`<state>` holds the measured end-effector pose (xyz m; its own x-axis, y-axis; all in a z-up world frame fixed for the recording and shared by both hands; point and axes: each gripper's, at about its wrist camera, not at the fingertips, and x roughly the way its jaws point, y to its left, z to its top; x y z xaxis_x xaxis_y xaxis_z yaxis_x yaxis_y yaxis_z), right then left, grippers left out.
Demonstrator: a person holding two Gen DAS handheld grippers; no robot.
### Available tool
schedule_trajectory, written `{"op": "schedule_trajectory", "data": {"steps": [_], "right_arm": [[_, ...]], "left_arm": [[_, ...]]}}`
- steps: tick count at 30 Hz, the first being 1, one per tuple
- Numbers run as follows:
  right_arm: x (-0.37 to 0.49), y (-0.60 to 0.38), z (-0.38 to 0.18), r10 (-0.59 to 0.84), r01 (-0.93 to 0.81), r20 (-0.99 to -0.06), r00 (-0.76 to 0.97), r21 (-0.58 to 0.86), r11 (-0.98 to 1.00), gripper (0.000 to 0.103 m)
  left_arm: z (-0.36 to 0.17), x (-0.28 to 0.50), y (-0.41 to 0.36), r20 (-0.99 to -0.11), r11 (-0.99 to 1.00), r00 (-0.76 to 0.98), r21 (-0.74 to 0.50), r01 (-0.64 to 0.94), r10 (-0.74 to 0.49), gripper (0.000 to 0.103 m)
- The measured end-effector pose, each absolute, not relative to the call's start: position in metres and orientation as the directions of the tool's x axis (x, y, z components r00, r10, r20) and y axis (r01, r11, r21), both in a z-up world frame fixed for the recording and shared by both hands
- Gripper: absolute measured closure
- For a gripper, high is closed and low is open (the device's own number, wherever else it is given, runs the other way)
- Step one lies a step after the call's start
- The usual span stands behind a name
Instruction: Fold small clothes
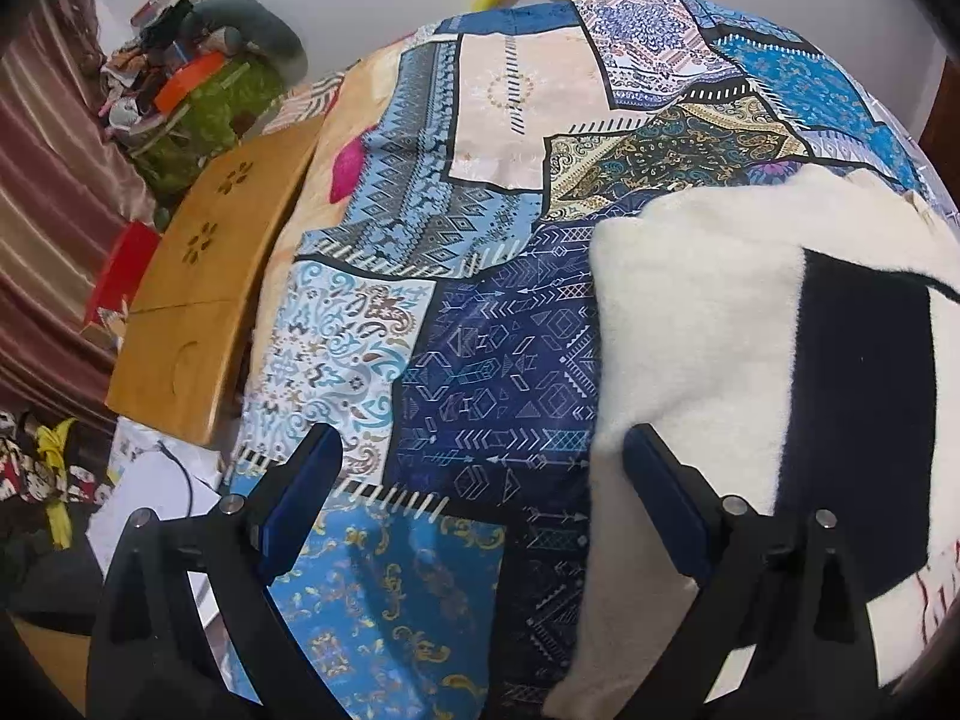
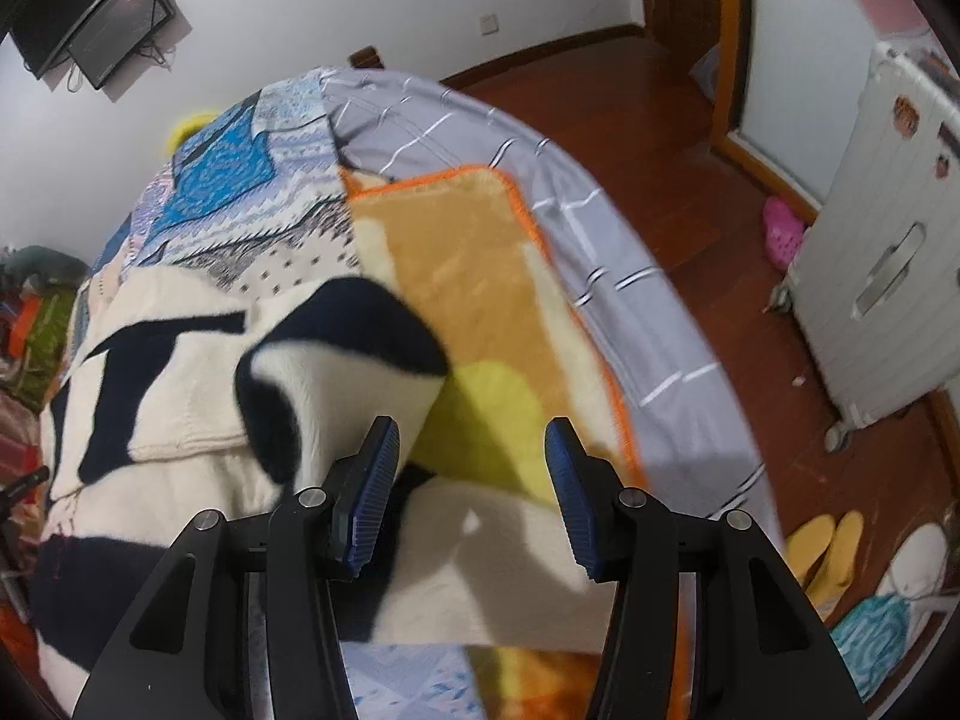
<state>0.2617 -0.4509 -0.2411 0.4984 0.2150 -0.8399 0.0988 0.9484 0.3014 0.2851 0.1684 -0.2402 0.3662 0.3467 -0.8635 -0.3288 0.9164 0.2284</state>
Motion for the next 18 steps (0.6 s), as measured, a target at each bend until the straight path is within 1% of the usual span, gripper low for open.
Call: {"op": "schedule_trajectory", "data": {"steps": [8, 10, 11, 12, 18], "right_arm": [[0.260, -0.430, -0.209, 0.255, 0.033, -0.788, 0.560, 0.329, 0.944, 0.056], [0.262, -0.425, -0.201, 0.251, 0.018, -0.781, 0.572, 0.318, 0.948, 0.050], [0.262, -0.423, -0.197, 0.248, 0.012, -0.777, 0.579, 0.312, 0.950, 0.044], [0.261, -0.420, -0.194, 0.247, 0.003, -0.770, 0.588, 0.308, 0.951, 0.041], [0.258, -0.406, -0.204, 0.275, -0.013, -0.782, 0.560, 0.324, 0.946, 0.041]], "left_arm": [[-0.219, 0.265, 0.157, -0.857, 0.934, 0.410, 0.200, -0.295, 0.313, 0.007], [-0.214, 0.261, 0.154, -0.853, 0.939, 0.425, 0.190, -0.287, 0.302, 0.007], [-0.210, 0.258, 0.151, -0.851, 0.942, 0.435, 0.180, -0.282, 0.293, 0.007], [-0.207, 0.255, 0.148, -0.849, 0.946, 0.446, 0.169, -0.278, 0.283, 0.007], [-0.195, 0.243, 0.129, -0.852, 0.968, 0.481, 0.108, -0.227, 0.208, 0.007]]}}
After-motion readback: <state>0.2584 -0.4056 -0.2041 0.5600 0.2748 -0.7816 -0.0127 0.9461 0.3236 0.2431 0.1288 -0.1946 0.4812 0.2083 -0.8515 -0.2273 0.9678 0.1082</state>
